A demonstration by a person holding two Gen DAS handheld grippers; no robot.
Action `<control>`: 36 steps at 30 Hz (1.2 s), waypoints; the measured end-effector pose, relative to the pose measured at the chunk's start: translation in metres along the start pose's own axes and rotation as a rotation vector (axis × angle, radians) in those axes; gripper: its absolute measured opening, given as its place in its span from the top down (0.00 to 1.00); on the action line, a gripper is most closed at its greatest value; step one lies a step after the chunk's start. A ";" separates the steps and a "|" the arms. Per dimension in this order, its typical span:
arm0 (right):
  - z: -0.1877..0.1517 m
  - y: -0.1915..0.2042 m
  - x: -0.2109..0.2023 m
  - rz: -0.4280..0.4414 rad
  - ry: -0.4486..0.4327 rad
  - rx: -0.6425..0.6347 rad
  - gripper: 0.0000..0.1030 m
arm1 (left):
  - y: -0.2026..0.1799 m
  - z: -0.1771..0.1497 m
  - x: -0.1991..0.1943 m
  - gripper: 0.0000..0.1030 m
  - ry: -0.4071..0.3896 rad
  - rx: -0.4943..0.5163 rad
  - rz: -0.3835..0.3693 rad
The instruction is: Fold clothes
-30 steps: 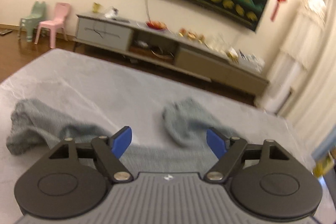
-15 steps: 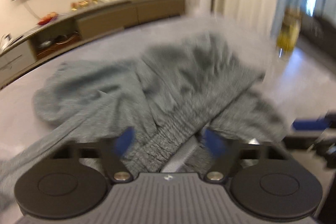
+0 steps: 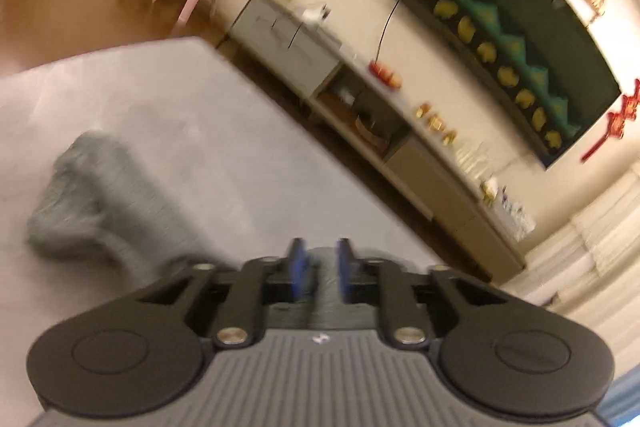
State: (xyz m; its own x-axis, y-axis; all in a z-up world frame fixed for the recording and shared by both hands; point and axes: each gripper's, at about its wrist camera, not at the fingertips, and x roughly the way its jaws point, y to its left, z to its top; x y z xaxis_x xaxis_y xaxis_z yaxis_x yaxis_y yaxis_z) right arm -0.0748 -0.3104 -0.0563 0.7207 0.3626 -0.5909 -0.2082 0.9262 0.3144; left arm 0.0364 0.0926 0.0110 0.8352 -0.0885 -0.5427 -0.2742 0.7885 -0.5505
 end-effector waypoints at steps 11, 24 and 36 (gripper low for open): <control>0.012 0.041 -0.004 -0.021 -0.022 -0.133 0.56 | 0.008 -0.090 -0.004 0.27 0.278 0.121 -0.196; 0.061 0.019 -0.016 0.216 -0.058 0.042 0.58 | -0.016 -0.108 0.029 0.92 0.210 0.244 -0.162; 0.098 -0.013 0.107 -0.290 0.151 -0.147 1.00 | -0.001 0.011 -0.109 0.92 -0.224 0.171 -0.351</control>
State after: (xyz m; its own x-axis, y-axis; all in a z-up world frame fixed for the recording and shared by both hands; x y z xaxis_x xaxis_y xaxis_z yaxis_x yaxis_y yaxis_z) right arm 0.0703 -0.2936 -0.0508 0.6599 0.0833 -0.7467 -0.1098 0.9939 0.0138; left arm -0.0485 0.1083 0.0777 0.9513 -0.2495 -0.1813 0.1110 0.8254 -0.5536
